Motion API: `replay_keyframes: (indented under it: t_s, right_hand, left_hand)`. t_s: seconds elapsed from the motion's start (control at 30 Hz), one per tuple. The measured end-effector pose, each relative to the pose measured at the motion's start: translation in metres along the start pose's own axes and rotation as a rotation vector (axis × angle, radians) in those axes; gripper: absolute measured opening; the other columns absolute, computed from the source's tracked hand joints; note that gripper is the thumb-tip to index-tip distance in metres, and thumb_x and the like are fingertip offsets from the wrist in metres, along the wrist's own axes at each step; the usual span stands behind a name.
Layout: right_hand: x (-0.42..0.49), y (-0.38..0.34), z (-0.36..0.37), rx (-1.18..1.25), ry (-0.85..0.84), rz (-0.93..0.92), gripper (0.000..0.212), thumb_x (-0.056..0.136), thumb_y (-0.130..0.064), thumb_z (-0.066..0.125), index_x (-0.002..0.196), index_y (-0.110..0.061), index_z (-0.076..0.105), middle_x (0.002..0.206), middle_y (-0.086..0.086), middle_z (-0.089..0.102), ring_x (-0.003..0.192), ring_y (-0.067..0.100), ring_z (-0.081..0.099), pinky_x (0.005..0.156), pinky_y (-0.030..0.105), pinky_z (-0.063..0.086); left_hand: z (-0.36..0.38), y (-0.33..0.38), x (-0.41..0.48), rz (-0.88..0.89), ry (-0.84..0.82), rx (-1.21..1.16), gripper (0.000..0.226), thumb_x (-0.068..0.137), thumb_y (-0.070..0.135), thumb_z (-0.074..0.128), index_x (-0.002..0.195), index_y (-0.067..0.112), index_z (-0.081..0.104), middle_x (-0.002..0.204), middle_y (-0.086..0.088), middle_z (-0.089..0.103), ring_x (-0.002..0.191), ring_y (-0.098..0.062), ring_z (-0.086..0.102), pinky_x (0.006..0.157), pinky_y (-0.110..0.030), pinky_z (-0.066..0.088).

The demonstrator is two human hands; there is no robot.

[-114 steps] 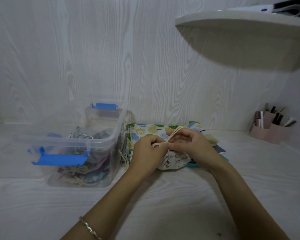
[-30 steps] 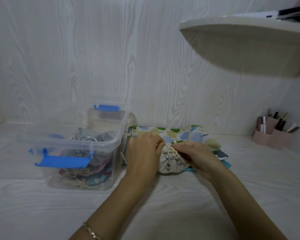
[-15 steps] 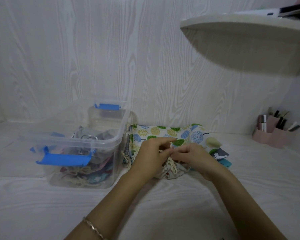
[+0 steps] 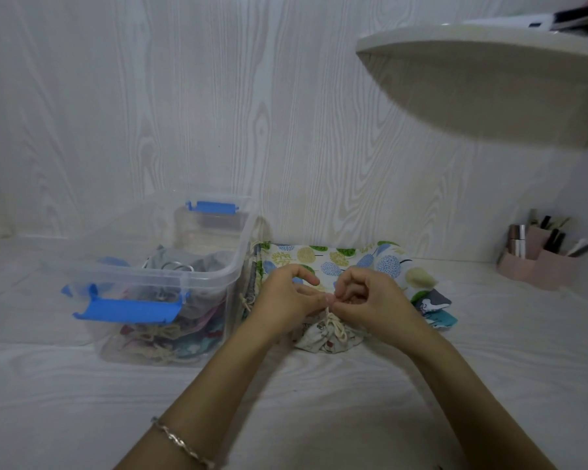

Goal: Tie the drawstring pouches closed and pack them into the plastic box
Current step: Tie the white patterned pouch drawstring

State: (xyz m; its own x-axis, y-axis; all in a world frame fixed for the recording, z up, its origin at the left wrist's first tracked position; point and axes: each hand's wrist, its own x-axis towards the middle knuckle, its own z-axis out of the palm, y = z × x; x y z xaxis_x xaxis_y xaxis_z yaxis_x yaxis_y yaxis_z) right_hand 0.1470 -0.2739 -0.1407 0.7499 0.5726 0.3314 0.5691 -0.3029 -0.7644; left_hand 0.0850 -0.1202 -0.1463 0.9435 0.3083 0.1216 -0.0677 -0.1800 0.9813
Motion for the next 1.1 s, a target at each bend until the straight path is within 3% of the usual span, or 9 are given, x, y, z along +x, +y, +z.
replay_keyframes:
  t_s: [0.17,0.3,0.4,0.5,0.67,0.8,0.87,0.97,1.1]
  right_hand:
    - [0.001,-0.001,-0.002,0.071,-0.045,0.072,0.011,0.077,0.001,0.074,0.080,0.001,0.064,0.060,0.001,0.064,0.055,0.006,0.056,0.057,0.020,0.048]
    - [0.001,-0.002,-0.008,0.173,-0.045,0.109,0.013,0.076,0.000,0.077,0.085,0.000,0.067,0.074,0.016,0.069,0.067,0.017,0.063,0.068,0.029,0.054]
    - [0.000,-0.002,-0.005,0.148,-0.020,0.060,0.016,0.078,0.001,0.075,0.085,0.005,0.061,0.069,0.012,0.065,0.065,0.013,0.059,0.064,0.024,0.051]
    - [0.000,-0.002,-0.003,0.098,-0.003,-0.010,0.012,0.078,-0.001,0.075,0.082,-0.002,0.064,0.069,0.011,0.065,0.064,0.011,0.059,0.064,0.024,0.052]
    - [-0.002,-0.001,-0.001,-0.086,-0.031,-0.099,0.009,0.080,-0.009,0.075,0.088,-0.013,0.077,0.076,0.013,0.071,0.065,0.011,0.058,0.066,0.029,0.054]
    - [-0.001,0.001,-0.002,-0.216,-0.062,-0.109,0.011,0.082,-0.011,0.073,0.091,-0.015,0.079,0.071,-0.002,0.072,0.061,-0.002,0.059,0.061,0.013,0.050]
    - [-0.001,0.002,-0.002,-0.254,-0.057,-0.102,0.011,0.082,-0.012,0.072,0.090,-0.016,0.078,0.072,-0.003,0.071,0.063,0.000,0.061,0.061,0.013,0.050]
    - [0.000,0.002,-0.004,-0.282,-0.033,-0.108,0.008,0.081,-0.013,0.072,0.082,-0.019,0.078,0.069,-0.005,0.067,0.064,0.002,0.057,0.059,0.016,0.047]
    - [0.002,0.003,-0.007,-0.212,-0.010,-0.115,0.017,0.082,-0.014,0.071,0.072,-0.028,0.071,0.065,-0.005,0.055,0.059,0.003,0.046,0.057,0.020,0.039]
  left_hand:
    - [0.002,0.000,0.001,0.107,0.027,0.105,0.019,0.074,0.007,0.081,0.085,0.010,0.066,0.072,-0.004,0.074,0.060,-0.011,0.068,0.061,-0.027,0.058]
    - [0.003,0.000,0.002,0.153,0.068,0.115,0.020,0.073,0.009,0.081,0.085,0.011,0.066,0.072,-0.002,0.074,0.064,-0.011,0.069,0.066,-0.029,0.058]
    - [0.004,-0.001,0.001,0.109,0.033,0.122,0.025,0.074,0.013,0.081,0.090,0.009,0.063,0.074,-0.006,0.074,0.064,-0.015,0.070,0.068,-0.033,0.059]
    - [0.001,0.002,0.000,-0.002,-0.012,0.030,0.031,0.077,0.009,0.078,0.099,-0.002,0.059,0.074,-0.016,0.070,0.055,-0.015,0.066,0.059,-0.026,0.058]
    - [-0.006,0.006,-0.002,-0.071,-0.101,0.010,0.033,0.078,0.004,0.076,0.105,-0.003,0.057,0.066,-0.006,0.068,0.050,-0.007,0.064,0.054,-0.018,0.055]
    - [-0.008,0.007,-0.001,-0.056,-0.147,0.091,0.032,0.080,0.007,0.075,0.107,0.004,0.057,0.075,-0.006,0.071,0.066,-0.014,0.069,0.073,-0.029,0.059]
    - [-0.008,0.006,0.000,-0.026,-0.151,0.158,0.030,0.081,0.011,0.075,0.106,0.010,0.058,0.080,-0.005,0.071,0.076,-0.018,0.070,0.076,-0.033,0.059]
    - [-0.005,0.004,0.000,0.039,-0.131,0.236,0.024,0.082,0.012,0.071,0.101,0.018,0.058,0.078,-0.001,0.069,0.071,-0.014,0.066,0.067,-0.031,0.055]
    - [-0.004,0.004,0.002,0.102,-0.135,0.213,0.021,0.083,0.007,0.065,0.099,0.018,0.057,0.061,0.008,0.061,0.048,-0.002,0.050,0.048,-0.019,0.041]
